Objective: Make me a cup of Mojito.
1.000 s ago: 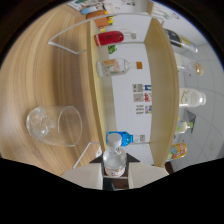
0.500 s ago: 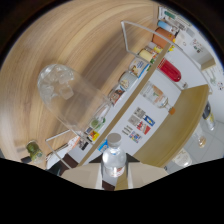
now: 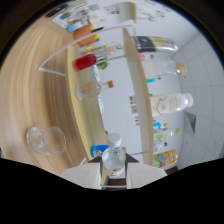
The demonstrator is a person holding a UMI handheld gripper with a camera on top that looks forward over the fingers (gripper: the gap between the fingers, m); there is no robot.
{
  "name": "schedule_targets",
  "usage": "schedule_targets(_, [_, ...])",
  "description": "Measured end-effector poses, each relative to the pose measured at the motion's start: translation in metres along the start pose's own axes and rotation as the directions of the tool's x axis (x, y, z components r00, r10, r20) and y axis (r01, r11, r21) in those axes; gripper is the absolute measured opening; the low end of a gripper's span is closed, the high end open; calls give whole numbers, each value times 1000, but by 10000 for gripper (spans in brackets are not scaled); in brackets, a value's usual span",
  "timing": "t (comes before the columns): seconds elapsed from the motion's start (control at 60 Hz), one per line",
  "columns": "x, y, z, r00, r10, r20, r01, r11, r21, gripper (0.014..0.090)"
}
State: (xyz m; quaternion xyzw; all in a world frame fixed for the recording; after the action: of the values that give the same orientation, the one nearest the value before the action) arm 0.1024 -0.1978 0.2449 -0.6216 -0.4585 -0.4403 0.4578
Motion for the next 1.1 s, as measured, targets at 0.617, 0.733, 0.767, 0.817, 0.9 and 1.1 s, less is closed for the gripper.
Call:
schedule_targets(0.617, [-158,76,20,146,975,169,-923,195,-331,337])
schedule_targets(0.733, [-186,91,29,116,982,148,-909,165,-384,339])
schedule_targets(0.767, [-191,93,33,117,983,143,-907,164,-389,339])
schedule_targets(0.817, [-197,96,37,119,983,141,-904,166,-395,339])
schedule_targets(0.9, [-204,96,40,111,983,148,-902,162,-401,340])
schedule_targets(1.1, [-204,95,40,159,975,152,-905,206,-373,347])
